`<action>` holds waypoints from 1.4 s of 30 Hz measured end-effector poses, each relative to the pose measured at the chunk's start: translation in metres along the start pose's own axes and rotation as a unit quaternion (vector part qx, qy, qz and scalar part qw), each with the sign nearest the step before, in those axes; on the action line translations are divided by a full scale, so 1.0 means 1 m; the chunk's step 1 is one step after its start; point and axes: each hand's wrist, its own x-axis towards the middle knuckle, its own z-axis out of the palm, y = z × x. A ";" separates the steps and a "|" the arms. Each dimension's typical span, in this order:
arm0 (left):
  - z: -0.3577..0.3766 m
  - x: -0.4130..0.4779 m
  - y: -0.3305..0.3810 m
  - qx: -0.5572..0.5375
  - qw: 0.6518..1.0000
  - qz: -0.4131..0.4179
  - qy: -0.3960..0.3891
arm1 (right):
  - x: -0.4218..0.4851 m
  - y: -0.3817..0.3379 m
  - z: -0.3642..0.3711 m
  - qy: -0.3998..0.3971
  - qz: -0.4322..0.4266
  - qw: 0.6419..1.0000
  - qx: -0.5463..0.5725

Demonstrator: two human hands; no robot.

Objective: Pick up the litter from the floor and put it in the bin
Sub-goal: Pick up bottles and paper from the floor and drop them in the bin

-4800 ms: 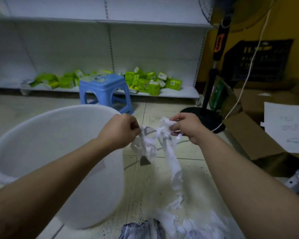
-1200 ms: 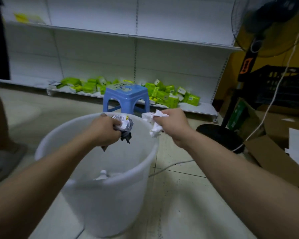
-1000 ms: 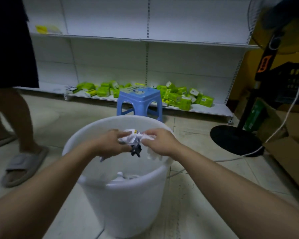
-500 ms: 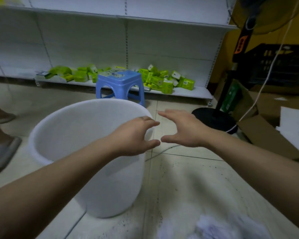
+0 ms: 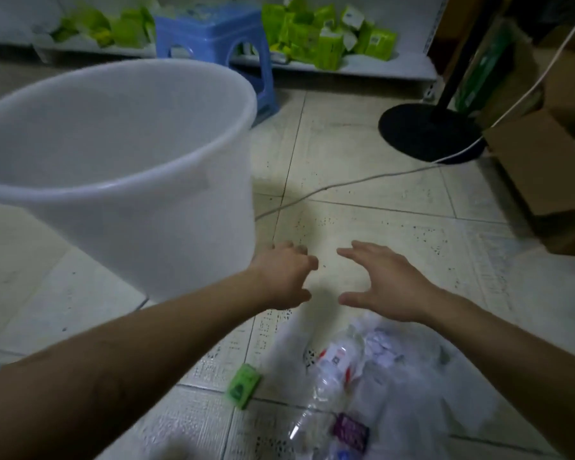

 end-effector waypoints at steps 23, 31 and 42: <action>0.121 -0.007 0.011 -0.143 0.985 -0.097 0.027 | -0.010 0.022 0.117 -0.161 -0.146 0.967 -0.135; 0.006 0.023 -0.006 -0.286 0.937 -0.114 0.164 | 0.016 0.027 0.030 -0.011 -0.093 0.981 -0.173; -0.196 0.012 -0.064 -0.218 0.918 -0.101 0.316 | 0.023 -0.010 -0.155 0.235 0.135 0.963 -0.018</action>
